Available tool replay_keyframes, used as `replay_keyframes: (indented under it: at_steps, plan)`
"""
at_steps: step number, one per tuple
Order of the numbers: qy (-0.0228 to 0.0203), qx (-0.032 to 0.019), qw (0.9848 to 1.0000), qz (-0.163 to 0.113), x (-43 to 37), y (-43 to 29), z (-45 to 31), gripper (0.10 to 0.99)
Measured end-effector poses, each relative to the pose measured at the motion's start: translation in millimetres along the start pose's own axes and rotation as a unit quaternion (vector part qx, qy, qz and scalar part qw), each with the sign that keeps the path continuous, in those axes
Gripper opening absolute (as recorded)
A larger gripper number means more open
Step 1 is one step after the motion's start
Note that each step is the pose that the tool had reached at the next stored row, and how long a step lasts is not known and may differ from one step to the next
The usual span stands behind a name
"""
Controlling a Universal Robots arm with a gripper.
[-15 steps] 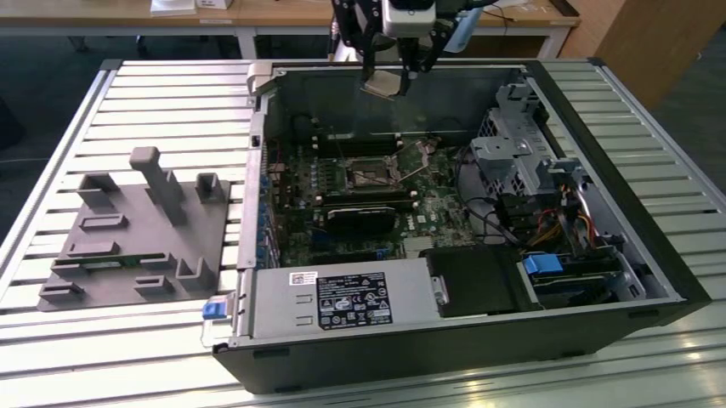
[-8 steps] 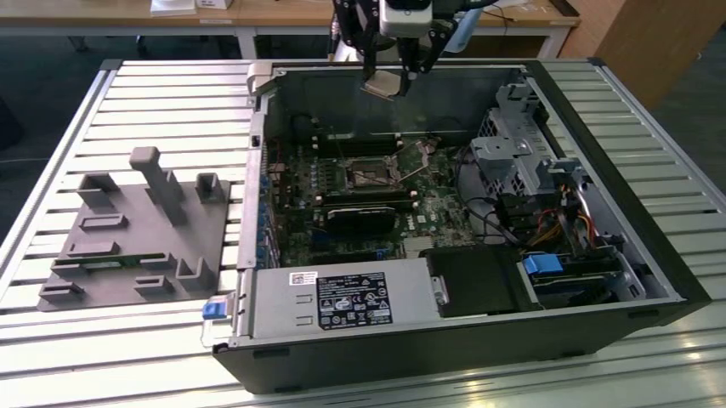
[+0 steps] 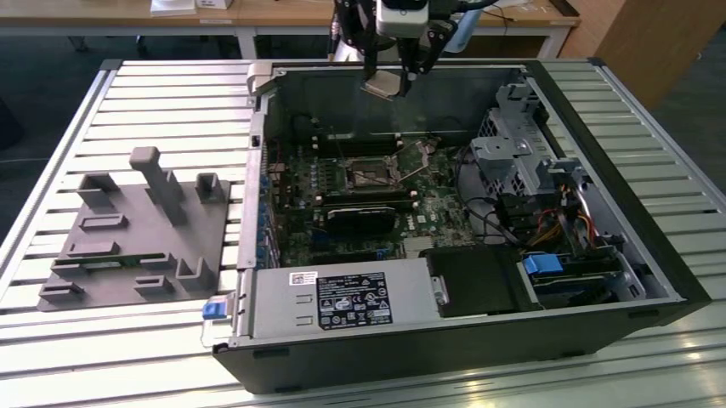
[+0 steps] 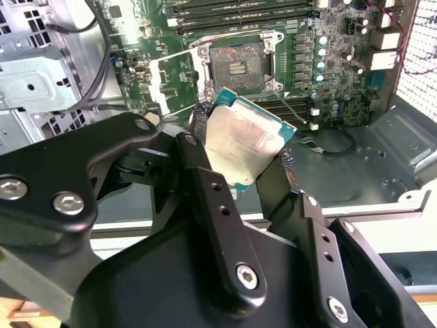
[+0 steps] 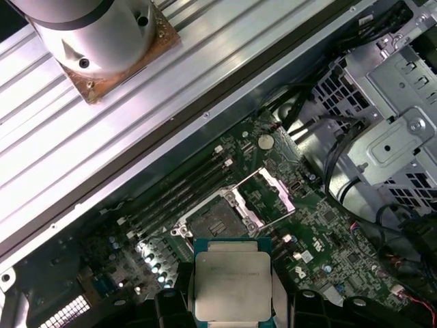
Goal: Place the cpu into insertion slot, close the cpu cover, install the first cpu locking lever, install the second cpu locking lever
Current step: 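Place the cpu into insertion slot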
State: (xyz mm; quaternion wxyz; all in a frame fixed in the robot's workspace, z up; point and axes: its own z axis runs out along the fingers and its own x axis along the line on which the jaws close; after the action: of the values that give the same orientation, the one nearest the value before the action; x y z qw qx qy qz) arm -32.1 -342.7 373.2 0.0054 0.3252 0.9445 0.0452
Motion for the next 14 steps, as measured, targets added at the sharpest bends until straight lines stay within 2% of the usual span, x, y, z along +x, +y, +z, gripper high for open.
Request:
replay_keyframes:
  at_steps: [14]
  plan:
    - [-0.0028, -0.0005, 0.9995, 0.031, 0.4, 0.4, 0.4, 0.537]
